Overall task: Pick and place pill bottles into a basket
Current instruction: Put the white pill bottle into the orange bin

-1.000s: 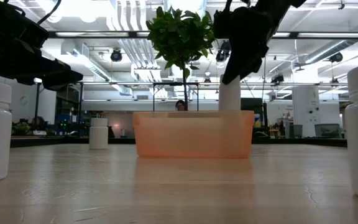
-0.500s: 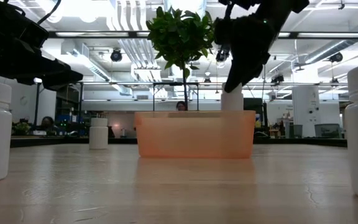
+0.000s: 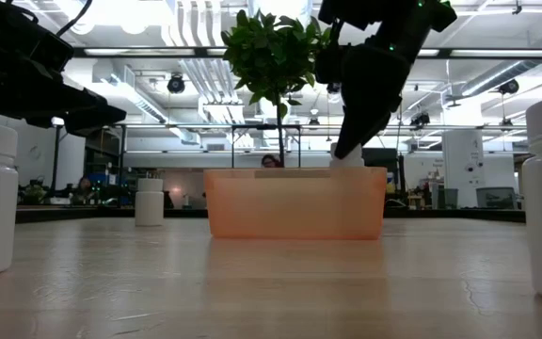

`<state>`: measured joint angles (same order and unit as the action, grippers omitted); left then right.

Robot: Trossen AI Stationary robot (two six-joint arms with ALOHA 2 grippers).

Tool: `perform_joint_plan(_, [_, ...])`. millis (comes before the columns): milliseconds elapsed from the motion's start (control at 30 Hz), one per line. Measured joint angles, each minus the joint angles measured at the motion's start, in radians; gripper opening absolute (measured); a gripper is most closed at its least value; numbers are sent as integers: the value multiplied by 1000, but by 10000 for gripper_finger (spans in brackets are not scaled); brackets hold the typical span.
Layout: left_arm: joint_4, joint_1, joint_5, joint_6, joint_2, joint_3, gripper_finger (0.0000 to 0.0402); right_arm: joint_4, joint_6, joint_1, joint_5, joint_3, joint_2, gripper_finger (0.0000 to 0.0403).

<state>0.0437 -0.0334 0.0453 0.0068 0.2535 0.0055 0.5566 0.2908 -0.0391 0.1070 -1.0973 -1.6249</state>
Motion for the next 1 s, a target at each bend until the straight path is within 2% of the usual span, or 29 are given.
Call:
perform_joint_plan(600, [0, 0, 0, 0, 1, 0, 238, -14, -7, 1, 3, 7, -13, 146])
perform_joint_plan(833, [0, 0, 0, 0, 1, 0, 238, -14, -6, 1, 4, 7, -13, 189])
perform_joint_plan(1000, [0, 0, 0, 0, 1, 0, 238, -13, -5, 1, 4, 7, -13, 198])
